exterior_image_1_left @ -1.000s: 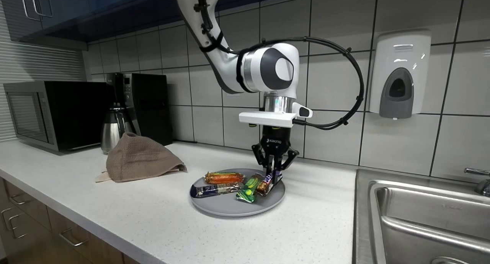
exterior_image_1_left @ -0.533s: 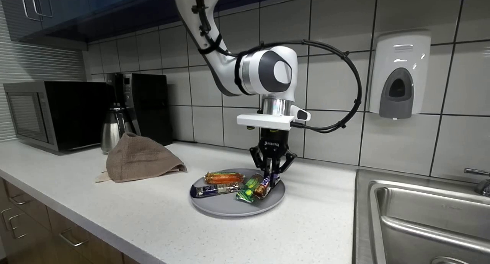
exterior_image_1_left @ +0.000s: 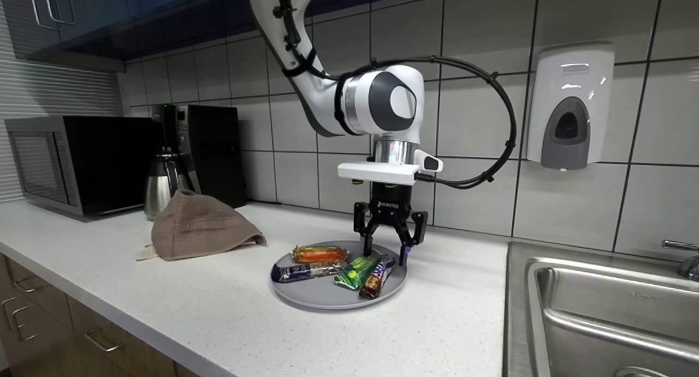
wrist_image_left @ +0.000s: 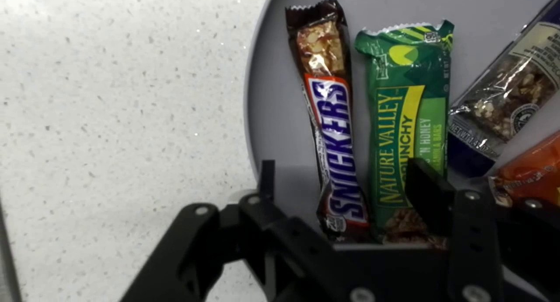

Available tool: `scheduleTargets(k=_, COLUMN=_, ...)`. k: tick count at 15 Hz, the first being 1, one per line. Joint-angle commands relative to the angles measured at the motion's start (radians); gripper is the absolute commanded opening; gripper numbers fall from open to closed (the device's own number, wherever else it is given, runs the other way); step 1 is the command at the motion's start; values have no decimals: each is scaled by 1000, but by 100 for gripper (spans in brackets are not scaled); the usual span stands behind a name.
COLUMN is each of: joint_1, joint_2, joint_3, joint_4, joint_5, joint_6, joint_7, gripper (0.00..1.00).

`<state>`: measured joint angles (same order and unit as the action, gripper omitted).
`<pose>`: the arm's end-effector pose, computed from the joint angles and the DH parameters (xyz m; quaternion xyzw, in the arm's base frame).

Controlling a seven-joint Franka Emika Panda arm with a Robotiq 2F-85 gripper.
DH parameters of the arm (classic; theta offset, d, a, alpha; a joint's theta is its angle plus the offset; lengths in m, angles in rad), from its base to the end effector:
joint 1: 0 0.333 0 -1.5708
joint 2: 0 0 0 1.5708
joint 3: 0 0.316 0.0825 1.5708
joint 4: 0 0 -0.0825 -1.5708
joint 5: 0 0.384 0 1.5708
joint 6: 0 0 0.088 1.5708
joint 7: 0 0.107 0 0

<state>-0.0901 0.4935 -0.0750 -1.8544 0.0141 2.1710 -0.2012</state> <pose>0.6139 -0.0994 0.2417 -0.9959 -0.0164 0.0884 0.0035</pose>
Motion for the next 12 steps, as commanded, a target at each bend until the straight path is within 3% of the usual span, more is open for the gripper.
scheduleTargets(k=1, joint_1=-2, joint_2=-55, joint_3=6, joint_4=-39, joint_5=-23, joint_6=4, joint_7=30, gripper=100)
scheduleTargets(k=12, joint_1=17, joint_2=-178, joint_3=-4, joint_4=-159, joint_5=-44, joint_6=-2, joint_7=142, gripper=100)
